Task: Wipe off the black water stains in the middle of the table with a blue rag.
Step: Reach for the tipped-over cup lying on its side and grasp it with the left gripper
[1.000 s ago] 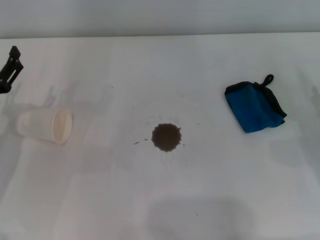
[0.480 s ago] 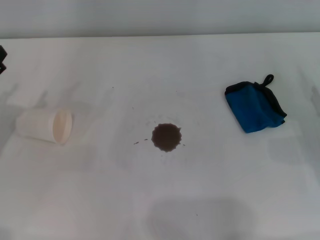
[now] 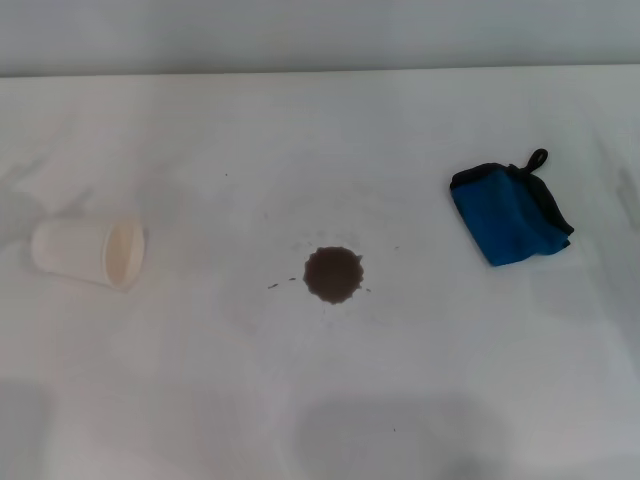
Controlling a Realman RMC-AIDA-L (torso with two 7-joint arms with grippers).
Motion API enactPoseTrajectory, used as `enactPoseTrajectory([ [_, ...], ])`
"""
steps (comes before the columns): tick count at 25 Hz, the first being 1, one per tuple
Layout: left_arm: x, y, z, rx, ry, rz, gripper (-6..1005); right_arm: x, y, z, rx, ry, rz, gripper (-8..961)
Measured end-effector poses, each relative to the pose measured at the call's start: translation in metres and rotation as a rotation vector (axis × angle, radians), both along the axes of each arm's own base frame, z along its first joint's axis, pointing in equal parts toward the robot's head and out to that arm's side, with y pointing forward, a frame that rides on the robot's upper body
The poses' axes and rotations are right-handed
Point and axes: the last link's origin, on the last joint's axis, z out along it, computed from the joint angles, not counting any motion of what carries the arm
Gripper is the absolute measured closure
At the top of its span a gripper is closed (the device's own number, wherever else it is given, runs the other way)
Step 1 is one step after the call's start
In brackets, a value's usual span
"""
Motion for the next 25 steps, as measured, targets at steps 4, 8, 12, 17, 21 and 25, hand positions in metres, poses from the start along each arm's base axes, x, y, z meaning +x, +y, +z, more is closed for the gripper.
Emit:
enactPoseTrajectory([
  [4,0.022,0.012,0.013,-0.162,0.176,-0.001,116,-0.001,0.0,0.001,0.003,0.0,0.008,341],
  [8,0.039,0.022,0.01,-0.283,0.336,-0.012,117,-0.003,0.002,0.0,0.005,0.003,0.018,344],
  [12,0.052,0.026,0.002,-0.375,0.493,-0.052,117,-0.006,0.003,-0.001,-0.001,0.009,0.029,346],
  [17,0.06,0.025,-0.004,-0.467,0.66,-0.084,116,-0.008,0.0,-0.002,0.001,0.021,0.049,348],
  [21,0.061,0.023,-0.006,-0.51,0.764,-0.091,117,-0.012,-0.002,-0.002,0.008,0.024,0.08,350],
  [25,0.064,0.023,-0.006,-0.522,0.836,-0.118,118,-0.014,-0.002,-0.003,0.005,0.031,0.09,352],
])
